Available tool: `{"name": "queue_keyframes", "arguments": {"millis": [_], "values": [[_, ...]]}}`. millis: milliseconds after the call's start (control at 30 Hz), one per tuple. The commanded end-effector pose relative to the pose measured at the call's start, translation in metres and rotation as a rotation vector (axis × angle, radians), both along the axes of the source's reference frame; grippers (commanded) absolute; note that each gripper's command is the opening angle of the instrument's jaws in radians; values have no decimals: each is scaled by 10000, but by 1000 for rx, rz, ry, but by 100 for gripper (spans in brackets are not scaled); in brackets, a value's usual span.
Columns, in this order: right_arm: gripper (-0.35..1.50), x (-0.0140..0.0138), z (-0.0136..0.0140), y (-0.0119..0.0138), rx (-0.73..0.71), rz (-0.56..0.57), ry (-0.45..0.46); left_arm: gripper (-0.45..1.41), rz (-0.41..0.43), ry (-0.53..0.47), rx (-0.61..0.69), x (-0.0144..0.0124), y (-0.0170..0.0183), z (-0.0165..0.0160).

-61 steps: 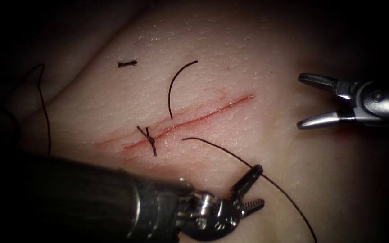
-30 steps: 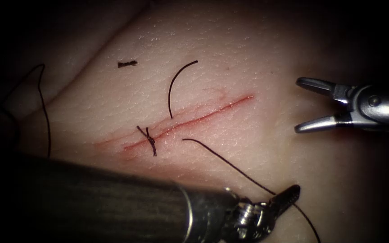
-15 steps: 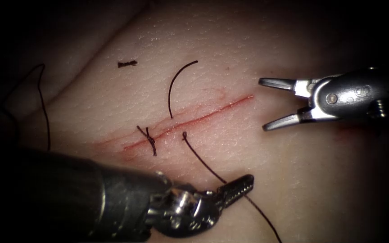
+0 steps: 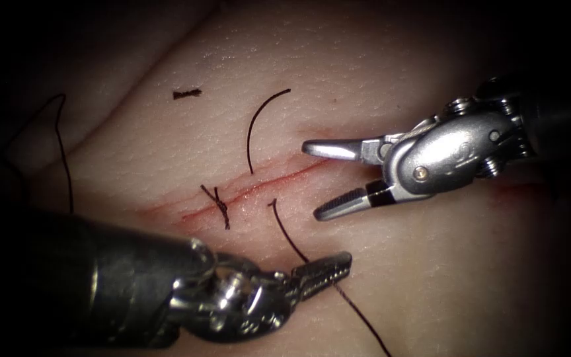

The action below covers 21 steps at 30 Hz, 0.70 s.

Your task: Wound Closure

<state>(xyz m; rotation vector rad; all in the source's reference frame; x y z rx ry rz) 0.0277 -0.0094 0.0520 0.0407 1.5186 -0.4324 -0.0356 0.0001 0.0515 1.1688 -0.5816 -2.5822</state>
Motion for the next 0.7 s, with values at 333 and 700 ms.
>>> {"name": "queue_keyframes", "arguments": {"millis": [333, 700], "values": [[102, 24, 8, -21, 60, -35, 56, -45, 30, 2, 9, 6, 2, 17], [100, 38, 16, -28, 51, -44, 73, -45, 31, 3, 10, 5, 0, 15]]}}
